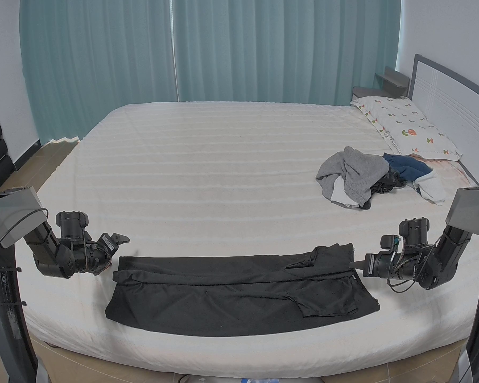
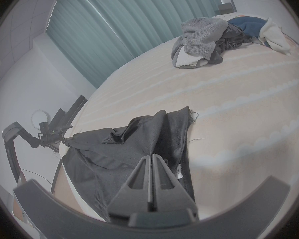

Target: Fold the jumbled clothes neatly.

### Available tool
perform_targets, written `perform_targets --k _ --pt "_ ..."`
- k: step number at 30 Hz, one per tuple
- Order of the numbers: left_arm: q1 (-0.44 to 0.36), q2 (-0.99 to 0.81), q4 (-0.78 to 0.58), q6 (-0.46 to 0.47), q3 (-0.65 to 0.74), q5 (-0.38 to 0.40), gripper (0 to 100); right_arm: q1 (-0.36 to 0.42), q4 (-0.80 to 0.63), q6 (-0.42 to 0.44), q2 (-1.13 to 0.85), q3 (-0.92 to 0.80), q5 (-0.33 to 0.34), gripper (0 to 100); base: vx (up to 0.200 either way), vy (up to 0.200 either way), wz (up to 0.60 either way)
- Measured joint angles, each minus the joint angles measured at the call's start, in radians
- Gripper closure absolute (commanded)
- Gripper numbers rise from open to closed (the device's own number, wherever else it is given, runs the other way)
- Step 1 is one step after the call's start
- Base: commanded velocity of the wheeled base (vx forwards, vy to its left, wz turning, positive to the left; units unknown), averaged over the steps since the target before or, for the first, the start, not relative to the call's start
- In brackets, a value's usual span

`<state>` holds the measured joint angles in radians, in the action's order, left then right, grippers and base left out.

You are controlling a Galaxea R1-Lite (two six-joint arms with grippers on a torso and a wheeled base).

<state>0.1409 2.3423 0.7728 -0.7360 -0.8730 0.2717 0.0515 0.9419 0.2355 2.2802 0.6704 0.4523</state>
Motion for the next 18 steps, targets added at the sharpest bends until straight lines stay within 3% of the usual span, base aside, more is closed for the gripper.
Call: perform_targets --k 5,6,13,18 --pt "0.0 0.0 0.0 0.0 0.0 0.0 0 -0.001 -0.004 -0.018 0.013 -0.007 0.0 100 0.0 0.0 0.0" --pt "0.0 0.0 0.0 0.0 0.0 0.0 0 -0.001 -0.007 -0.025 0.015 -0.008 0.0 0 0.0 0.0 0.0" --pt "0.0 0.0 0.0 0.0 0.0 0.0 0 -0.002 -0.007 -0.041 0.011 0.013 -0.008 0 0.0 0.0 0.0" --pt "0.0 0.0 0.0 -0.002 -0.002 0.0 0 0.028 -0.003 0.055 -0.014 0.088 -0.042 0 0.0 0.0 0.0"
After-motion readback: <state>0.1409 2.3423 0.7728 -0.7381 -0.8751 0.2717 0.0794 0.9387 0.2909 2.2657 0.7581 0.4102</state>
